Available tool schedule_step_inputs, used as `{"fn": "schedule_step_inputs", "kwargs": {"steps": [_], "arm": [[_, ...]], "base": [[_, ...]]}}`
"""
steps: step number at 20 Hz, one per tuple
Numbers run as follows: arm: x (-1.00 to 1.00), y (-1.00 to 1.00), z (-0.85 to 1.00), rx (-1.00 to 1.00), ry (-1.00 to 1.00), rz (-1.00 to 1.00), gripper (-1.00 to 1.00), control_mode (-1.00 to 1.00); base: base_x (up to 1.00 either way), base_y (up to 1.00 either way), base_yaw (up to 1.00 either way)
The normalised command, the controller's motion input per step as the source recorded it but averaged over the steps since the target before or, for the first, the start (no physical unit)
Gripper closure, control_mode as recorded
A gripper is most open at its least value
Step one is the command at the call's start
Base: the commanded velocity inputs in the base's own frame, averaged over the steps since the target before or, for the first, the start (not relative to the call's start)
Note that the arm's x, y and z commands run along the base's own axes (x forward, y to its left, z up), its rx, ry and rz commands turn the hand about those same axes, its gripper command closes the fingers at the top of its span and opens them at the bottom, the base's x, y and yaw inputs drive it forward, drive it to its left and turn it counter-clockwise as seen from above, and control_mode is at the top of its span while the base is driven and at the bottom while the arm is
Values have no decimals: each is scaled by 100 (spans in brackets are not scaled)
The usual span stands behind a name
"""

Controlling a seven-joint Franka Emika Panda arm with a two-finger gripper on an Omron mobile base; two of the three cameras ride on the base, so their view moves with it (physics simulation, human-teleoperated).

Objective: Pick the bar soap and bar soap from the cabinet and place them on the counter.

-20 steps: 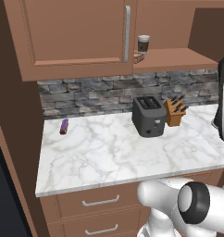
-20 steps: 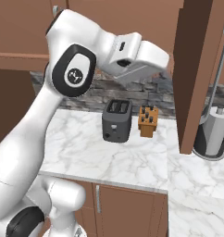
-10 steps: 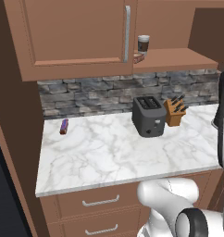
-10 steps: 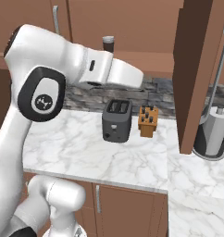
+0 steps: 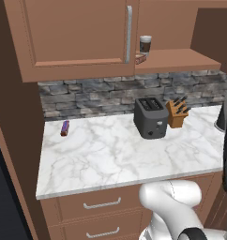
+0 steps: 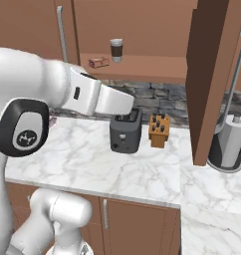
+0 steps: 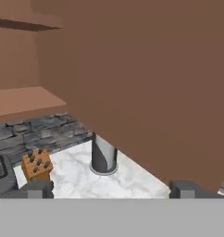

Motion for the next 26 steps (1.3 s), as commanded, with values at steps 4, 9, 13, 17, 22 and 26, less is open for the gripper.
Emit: {"fn": "schedule_step_inputs", "kwargs": {"steps": [4,9,13,17,22,26], "arm": [[-21,54,10,3,-18,7,-100,-100],[-39,11,24,9,-16,15,-100,-100],[-40,0,3,10,-13,25,-100,-100],[-33,15,0,8,-10,29,-100,-100],[-39,38,0,1,-16,24,-100,-100],[-29,71,2,-2,-17,12,-100,-100]], "base": [[0,0,0],[0,0,0],[0,0,0],[0,0,0],[0,0,0],[0,0,0]]}}
